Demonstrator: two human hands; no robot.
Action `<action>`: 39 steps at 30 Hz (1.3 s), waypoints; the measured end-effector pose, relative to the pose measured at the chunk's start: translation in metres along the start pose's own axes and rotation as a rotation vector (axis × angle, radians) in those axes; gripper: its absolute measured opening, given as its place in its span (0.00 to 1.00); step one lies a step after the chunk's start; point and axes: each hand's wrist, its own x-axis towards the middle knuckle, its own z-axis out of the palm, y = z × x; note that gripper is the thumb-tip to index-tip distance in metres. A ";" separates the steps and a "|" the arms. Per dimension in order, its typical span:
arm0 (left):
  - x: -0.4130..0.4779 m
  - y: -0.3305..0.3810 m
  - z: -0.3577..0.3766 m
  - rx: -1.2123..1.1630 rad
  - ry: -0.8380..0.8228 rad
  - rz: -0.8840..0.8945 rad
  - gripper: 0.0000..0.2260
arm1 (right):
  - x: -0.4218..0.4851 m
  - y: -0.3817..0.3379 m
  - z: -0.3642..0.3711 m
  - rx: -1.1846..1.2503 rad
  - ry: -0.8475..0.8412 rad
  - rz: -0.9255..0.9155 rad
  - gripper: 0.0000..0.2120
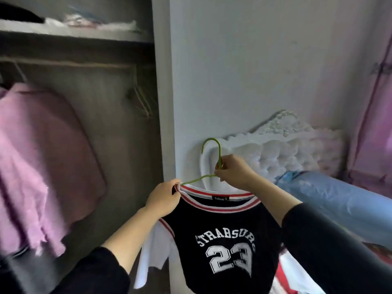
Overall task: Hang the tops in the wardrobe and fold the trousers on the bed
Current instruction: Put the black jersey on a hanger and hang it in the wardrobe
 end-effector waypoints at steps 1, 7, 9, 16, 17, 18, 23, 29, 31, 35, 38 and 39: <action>0.003 -0.018 -0.013 0.013 0.003 -0.028 0.21 | 0.012 -0.014 0.014 -0.014 -0.013 -0.023 0.06; 0.031 -0.101 -0.076 0.078 0.019 -0.140 0.28 | 0.085 -0.099 0.077 -0.102 -0.053 -0.159 0.06; 0.044 -0.122 -0.095 0.049 0.046 -0.181 0.28 | 0.108 -0.125 0.094 -0.152 -0.064 -0.200 0.07; 0.101 -0.201 -0.163 0.116 0.142 -0.233 0.27 | 0.201 -0.203 0.153 -0.138 -0.111 -0.293 0.06; 0.111 -0.213 -0.175 0.139 0.157 -0.236 0.26 | 0.216 -0.214 0.160 -0.137 -0.116 -0.309 0.06; 0.120 -0.222 -0.186 0.165 0.170 -0.236 0.26 | 0.229 -0.225 0.165 -0.140 -0.124 -0.322 0.07; 0.174 -0.270 -0.253 0.294 0.237 -0.252 0.24 | 0.303 -0.286 0.193 -0.209 -0.121 -0.398 0.08; 0.225 -0.323 -0.336 0.427 0.361 -0.262 0.24 | 0.385 -0.357 0.210 -0.199 -0.040 -0.461 0.07; 0.239 -0.341 -0.362 0.457 0.403 -0.256 0.25 | 0.406 -0.380 0.215 -0.168 -0.018 -0.457 0.06; 0.268 -0.366 -0.418 0.501 0.509 -0.217 0.25 | 0.442 -0.423 0.225 -0.108 0.076 -0.450 0.05; 0.291 -0.378 -0.454 0.506 0.545 -0.189 0.27 | 0.467 -0.453 0.233 -0.023 0.160 -0.427 0.04; 0.299 -0.383 -0.464 0.516 0.559 -0.178 0.28 | 0.474 -0.462 0.236 0.014 0.186 -0.420 0.05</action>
